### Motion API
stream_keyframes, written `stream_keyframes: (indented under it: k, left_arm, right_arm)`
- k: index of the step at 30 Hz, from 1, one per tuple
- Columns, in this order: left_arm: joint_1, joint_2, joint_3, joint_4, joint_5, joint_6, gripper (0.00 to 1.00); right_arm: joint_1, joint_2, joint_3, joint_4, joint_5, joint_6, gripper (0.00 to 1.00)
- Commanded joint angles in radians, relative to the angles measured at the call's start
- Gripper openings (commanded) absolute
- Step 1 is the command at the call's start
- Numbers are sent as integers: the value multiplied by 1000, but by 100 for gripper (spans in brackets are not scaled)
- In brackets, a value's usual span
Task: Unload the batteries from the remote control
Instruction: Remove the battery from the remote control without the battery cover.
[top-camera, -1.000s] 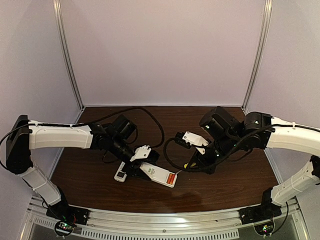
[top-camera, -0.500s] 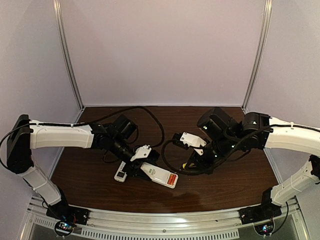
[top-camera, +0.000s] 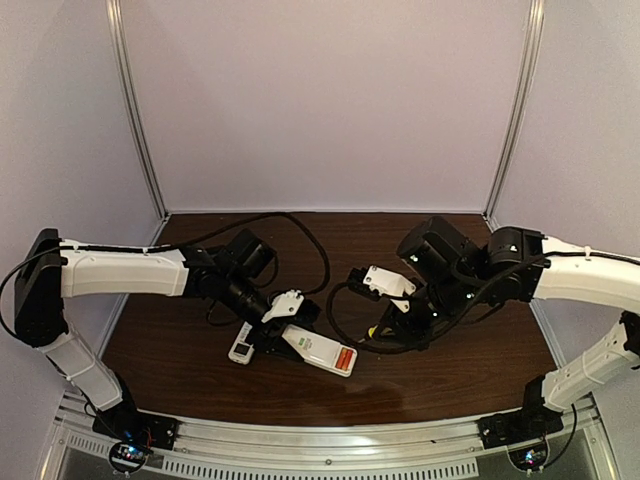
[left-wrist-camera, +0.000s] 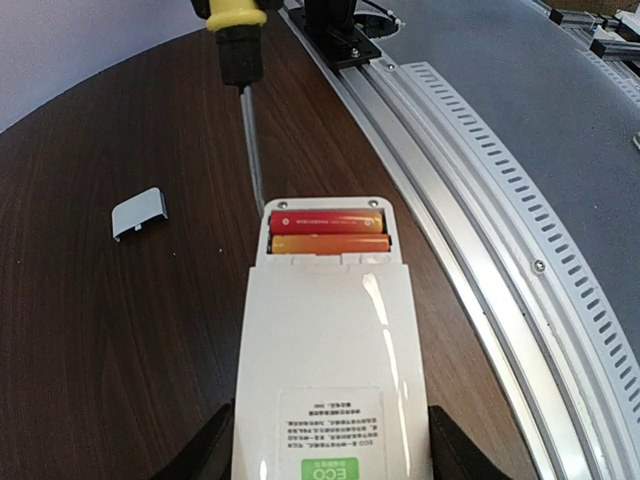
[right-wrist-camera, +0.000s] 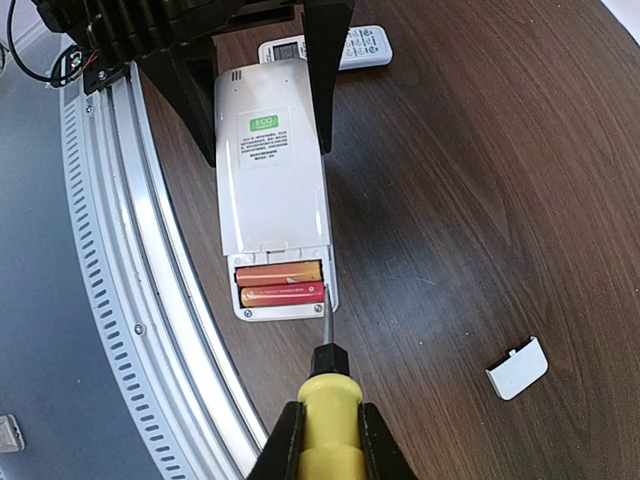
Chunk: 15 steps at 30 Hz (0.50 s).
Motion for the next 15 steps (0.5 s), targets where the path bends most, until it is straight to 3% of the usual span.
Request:
stream_keyframes:
  k: [1,15]
  left_arm:
    - [-9,9,26,10,41,-6,0]
    - [-9,17,23,55,50,-34,0]
  right_arm:
    - [7,-41,-19,16,47,-4,0]
    - [8,-43,-68,33,26,-2,0]
